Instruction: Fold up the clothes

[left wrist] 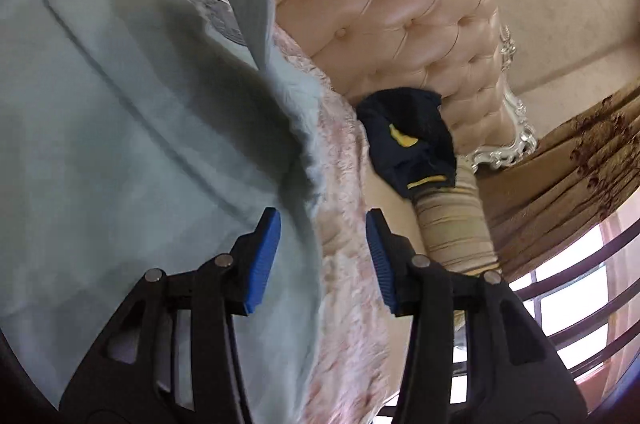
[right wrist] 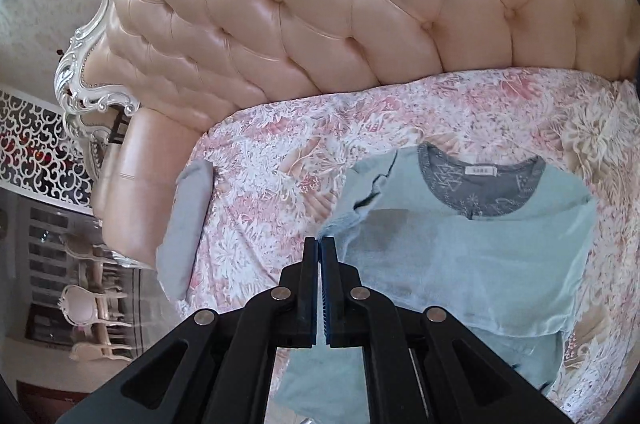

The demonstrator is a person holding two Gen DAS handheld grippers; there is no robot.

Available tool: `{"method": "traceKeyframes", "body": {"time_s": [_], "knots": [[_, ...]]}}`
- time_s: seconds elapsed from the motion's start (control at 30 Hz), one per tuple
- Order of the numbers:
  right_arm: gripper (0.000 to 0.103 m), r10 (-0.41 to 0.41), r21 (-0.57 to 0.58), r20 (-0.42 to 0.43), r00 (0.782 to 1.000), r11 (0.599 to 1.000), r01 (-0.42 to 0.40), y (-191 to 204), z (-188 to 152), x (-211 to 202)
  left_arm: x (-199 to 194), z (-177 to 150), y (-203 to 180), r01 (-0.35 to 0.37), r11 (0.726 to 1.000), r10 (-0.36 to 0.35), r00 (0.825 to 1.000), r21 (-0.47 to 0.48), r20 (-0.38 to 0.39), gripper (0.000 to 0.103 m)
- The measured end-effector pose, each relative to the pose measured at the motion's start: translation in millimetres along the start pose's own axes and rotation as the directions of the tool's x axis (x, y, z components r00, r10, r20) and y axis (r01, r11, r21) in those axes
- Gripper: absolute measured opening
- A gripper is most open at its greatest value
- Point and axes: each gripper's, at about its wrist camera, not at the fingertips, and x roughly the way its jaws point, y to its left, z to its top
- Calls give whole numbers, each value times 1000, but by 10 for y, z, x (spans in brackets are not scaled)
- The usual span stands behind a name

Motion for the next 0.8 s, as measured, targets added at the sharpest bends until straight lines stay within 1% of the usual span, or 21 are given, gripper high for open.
{"method": "traceKeyframes", "body": {"time_s": [0.13, 0.2, 0.23, 0.3, 0.37, 0.43, 0.47, 0.57, 0.6, 0.67, 0.77, 0.8], "knots": [[1, -2, -17, -15, 1000, 1000, 1, 118, 18, 76, 251, 79, 68, 75, 995, -76, 997, -63, -11, 48], [1, 9, -21, -26, 1000, 1000, -9, 144, 29, 125, 347, 82, 62, 112, 991, -115, 993, -77, -27, 48], [1, 8, -22, -32, 999, 1000, -8, 152, 54, 155, 372, 89, 44, 116, 991, -118, 993, -69, -30, 48], [1, 2, -29, -39, 999, 1000, -3, 165, 85, 214, 380, 114, 64, 97, 992, -99, 995, -77, -21, 48], [1, 2, -33, -44, 999, 999, -3, 162, 92, 266, 337, 118, 108, 98, 989, -102, 994, -109, -28, 48], [1, 5, -39, -49, 999, 999, -7, 152, 89, 298, 260, 101, 83, 83, 993, -86, 996, -86, -28, 48], [2, 7, -46, -52, 999, 999, -10, 146, 87, 300, 233, 109, 87, 64, 995, -66, 997, -79, -27, 48], [2, 17, -34, -44, 999, 999, -18, 67, 95, 253, 151, 176, 185, 34, 987, -38, 999, -156, -22, 48], [2, 24, -32, -39, 999, 999, -25, 39, 95, 219, 116, 195, 186, 25, 987, -28, 1000, -156, -14, 48], [2, 33, -23, -26, 999, 999, -34, -16, 97, 136, 127, 242, 148, 11, 995, -10, 1000, -94, 14, 48], [2, 53, -9, 8, 999, 999, -52, -69, 94, -29, 249, 302, 146, 21, 996, -22, 1000, -89, -4, 48], [2, 59, -11, 21, 998, 998, -59, -79, 86, -96, 295, 307, 115, 20, 997, -21, 1000, -73, -10, 48]]}}
